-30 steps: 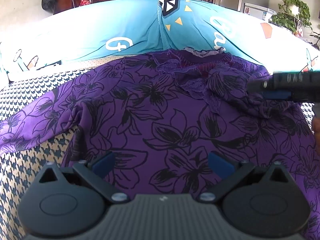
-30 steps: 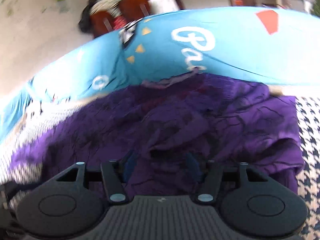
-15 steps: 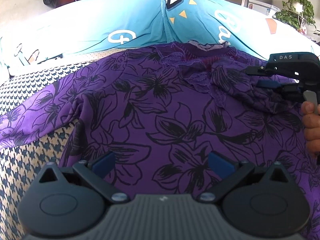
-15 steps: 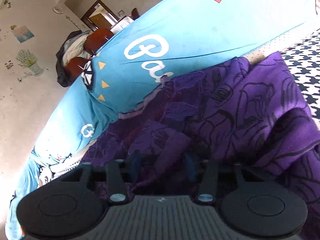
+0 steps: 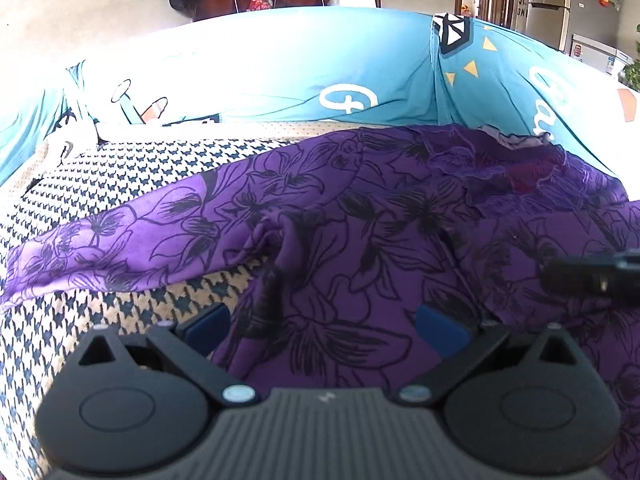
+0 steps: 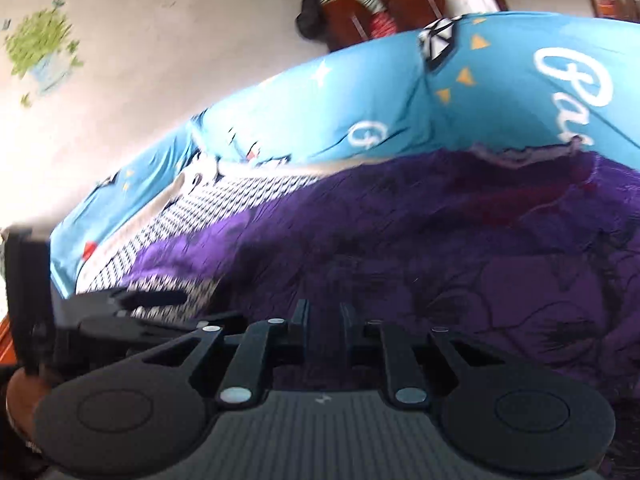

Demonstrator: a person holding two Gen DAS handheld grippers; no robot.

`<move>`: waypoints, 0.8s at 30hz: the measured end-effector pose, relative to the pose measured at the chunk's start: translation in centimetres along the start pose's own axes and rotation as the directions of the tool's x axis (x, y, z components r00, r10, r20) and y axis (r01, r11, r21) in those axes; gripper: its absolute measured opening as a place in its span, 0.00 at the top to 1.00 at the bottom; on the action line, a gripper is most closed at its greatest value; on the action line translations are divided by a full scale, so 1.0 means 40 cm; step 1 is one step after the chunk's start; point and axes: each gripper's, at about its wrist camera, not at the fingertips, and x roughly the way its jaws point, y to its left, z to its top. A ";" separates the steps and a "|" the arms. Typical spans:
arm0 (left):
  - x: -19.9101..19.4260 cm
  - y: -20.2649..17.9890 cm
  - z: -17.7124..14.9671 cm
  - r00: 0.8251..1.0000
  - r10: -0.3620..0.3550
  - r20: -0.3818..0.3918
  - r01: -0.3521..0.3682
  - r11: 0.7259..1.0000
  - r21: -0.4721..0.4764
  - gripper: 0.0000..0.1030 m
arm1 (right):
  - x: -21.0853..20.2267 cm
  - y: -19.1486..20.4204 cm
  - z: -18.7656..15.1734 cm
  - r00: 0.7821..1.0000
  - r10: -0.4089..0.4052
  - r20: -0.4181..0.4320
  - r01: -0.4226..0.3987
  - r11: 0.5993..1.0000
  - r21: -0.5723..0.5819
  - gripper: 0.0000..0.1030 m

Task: Fold clothes
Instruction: 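Lift the sleeve with the right gripper and carry it over the jacket body, then lay the sleeve across the jacket body and open the right gripper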

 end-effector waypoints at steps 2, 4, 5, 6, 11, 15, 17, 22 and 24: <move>0.000 -0.001 -0.001 1.000 -0.004 -0.001 0.004 1.000 0.006 0.00 | 0.004 -0.008 0.000 0.999 0.025 -0.024 -0.025 1.000 0.009 0.83; -0.005 -0.005 -0.001 1.000 -0.010 0.002 0.010 1.000 0.015 0.00 | -0.006 -0.016 0.001 1.000 -0.021 0.012 0.021 1.000 0.023 0.79; -0.004 -0.007 -0.002 1.000 -0.014 -0.001 0.014 1.000 0.017 0.00 | -0.011 -0.020 0.002 0.999 -0.045 0.031 0.044 0.999 0.030 0.77; -0.003 -0.009 -0.003 1.000 -0.019 -0.004 0.019 1.000 0.018 0.00 | -0.016 -0.024 0.002 0.995 -0.084 0.056 0.082 0.996 0.038 0.74; 0.004 -0.020 -0.008 0.999 -0.031 -0.020 0.032 0.999 0.029 0.00 | -0.013 -0.032 0.006 0.951 -0.284 0.118 0.280 0.959 0.050 0.60; 0.009 -0.018 -0.008 0.999 -0.034 -0.029 0.035 0.999 0.016 0.00 | 0.013 -0.016 0.008 0.941 -0.315 0.123 0.315 0.949 0.015 0.51; 0.012 -0.016 -0.008 0.999 -0.038 -0.035 0.039 0.999 0.007 0.00 | 0.031 -0.001 0.005 0.931 -0.343 0.129 0.348 0.937 -0.018 0.45; 0.013 -0.013 -0.007 0.999 -0.027 -0.033 0.028 1.000 0.006 0.00 | 0.057 0.027 0.005 0.934 -0.336 0.118 0.344 0.938 -0.049 0.43; 0.012 -0.006 -0.002 1.000 -0.009 -0.021 0.009 1.000 -0.006 0.00 | 0.063 0.054 0.006 0.948 -0.293 0.122 0.305 0.948 -0.093 0.43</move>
